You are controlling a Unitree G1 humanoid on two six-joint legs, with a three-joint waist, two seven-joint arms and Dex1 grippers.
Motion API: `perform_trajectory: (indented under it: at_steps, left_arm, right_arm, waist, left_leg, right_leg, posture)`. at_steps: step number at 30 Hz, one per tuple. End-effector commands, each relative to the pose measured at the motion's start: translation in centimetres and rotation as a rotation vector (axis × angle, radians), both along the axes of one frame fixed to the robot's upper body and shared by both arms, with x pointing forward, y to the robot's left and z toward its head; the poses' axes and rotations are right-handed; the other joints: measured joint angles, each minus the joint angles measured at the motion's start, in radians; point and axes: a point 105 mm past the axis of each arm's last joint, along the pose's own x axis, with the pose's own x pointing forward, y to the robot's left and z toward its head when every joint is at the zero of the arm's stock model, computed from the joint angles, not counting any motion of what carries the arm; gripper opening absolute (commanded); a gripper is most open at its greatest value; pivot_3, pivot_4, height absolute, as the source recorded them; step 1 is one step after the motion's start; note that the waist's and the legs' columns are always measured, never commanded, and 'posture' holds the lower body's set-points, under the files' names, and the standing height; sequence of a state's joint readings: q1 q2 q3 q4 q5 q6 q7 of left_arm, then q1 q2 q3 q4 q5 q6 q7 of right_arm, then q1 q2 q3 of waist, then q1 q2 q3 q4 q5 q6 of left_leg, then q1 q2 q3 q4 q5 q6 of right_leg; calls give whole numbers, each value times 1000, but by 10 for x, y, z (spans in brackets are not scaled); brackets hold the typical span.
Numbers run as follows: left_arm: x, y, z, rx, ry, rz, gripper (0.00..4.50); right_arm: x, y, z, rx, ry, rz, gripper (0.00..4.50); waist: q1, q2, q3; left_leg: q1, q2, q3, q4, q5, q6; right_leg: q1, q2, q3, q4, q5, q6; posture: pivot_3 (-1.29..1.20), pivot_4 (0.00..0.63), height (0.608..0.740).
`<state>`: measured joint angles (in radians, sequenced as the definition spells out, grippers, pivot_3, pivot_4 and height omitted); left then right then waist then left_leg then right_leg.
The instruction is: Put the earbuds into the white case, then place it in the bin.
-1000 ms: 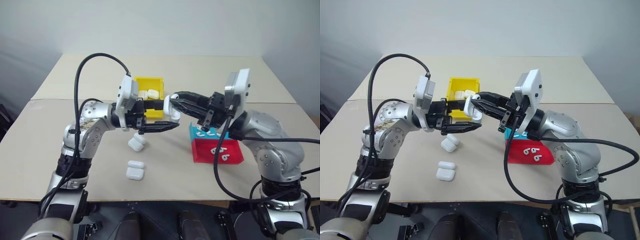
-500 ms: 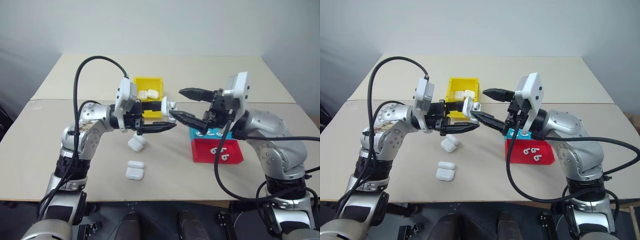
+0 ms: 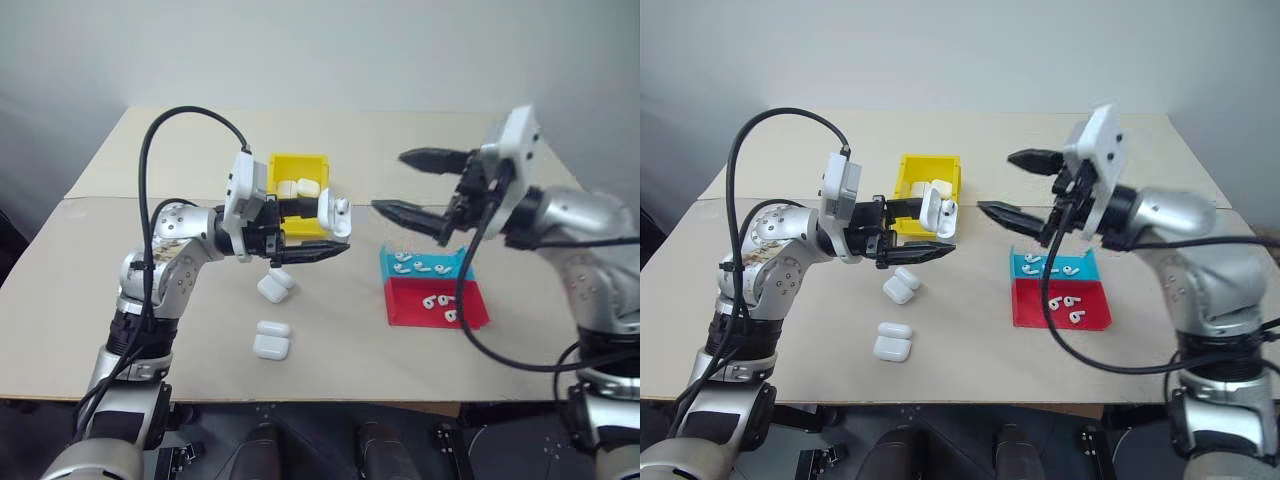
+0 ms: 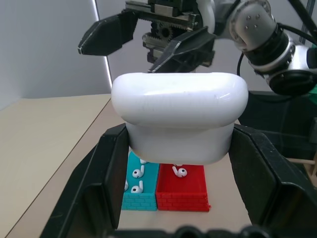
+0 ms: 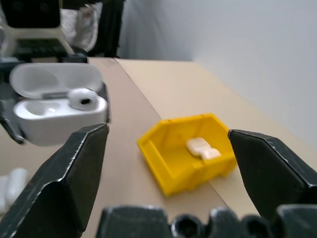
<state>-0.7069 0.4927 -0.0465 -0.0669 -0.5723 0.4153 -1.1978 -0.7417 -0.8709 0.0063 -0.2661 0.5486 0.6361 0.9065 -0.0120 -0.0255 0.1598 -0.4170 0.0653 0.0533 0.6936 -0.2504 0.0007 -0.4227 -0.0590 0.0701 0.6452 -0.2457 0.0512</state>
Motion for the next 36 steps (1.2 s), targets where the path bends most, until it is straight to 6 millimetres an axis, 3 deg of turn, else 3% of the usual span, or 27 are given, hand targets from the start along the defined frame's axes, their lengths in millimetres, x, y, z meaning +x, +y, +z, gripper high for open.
perform_trajectory:
  at_steps: [1, 4, 7, 10, 15, 26, 36]
  left_arm:
    - [-6, 1, 8, -21, -55, -4, 2758]
    - [-8, 0, 6, -30, -53, 4, 2758]
    - [-10, 1, 5, -36, -55, 14, 2758]
    - [-12, 3, 5, -45, -57, 32, 2758]
    - [-15, 8, 3, -45, -61, 62, 2758]
    - [-18, 13, 2, -52, -64, 105, 2758]
    - [-22, 12, 4, -59, -65, 112, 2758]
  right_arm:
    - [12, -14, -25, -264, 54, -15, 4488]
    - [31, -22, -55, -534, 49, 11, 4319]
    - [46, -21, -73, -687, 35, 64, 3579]
    - [60, -17, -83, -736, 37, 104, 2544]
    - [76, -15, -91, -806, 54, 168, 2544]
    - [79, -13, -96, -958, 154, 334, 2544]
    - [83, -9, -114, -979, 184, 335, 2544]
  waist:
    - [-1, 0, 0]
    - [-9, 0, 0]
    - [-11, 0, 0]
    - [-11, 0, 1]
    - [-3, 1, 1]
    - [-5, 2, 2]
    - [-5, 3, 3]
  left_leg:
    - [0, 0, 0, 0, 0, 0]
    - [0, 0, 1, 0, 0, 0]
    - [0, 0, 1, 0, 0, 0]
    - [0, 0, 2, 0, 0, 0]
    - [0, 0, 2, 0, 0, 0]
    - [0, 1, 2, 0, 0, -1]
    - [0, 1, 2, 0, 1, -1]
  right_leg:
    - [0, 0, 0, -1, 0, 0]
    - [0, 0, 1, 0, 0, 0]
    - [-1, 0, 1, 0, 0, 0]
    - [-1, 0, 1, 0, 0, 0]
    - [-1, 0, 1, -1, 0, 0]
    - [-1, 0, 1, 0, 0, 0]
    - [-1, 0, 1, 1, 0, 0]
  posture:
    - [0, 150, 740]
    - [0, 150, 740]
    - [0, 150, 740]
    - [0, 150, 740]
    - [0, 150, 740]
    - [0, 150, 740]
    - [0, 150, 740]
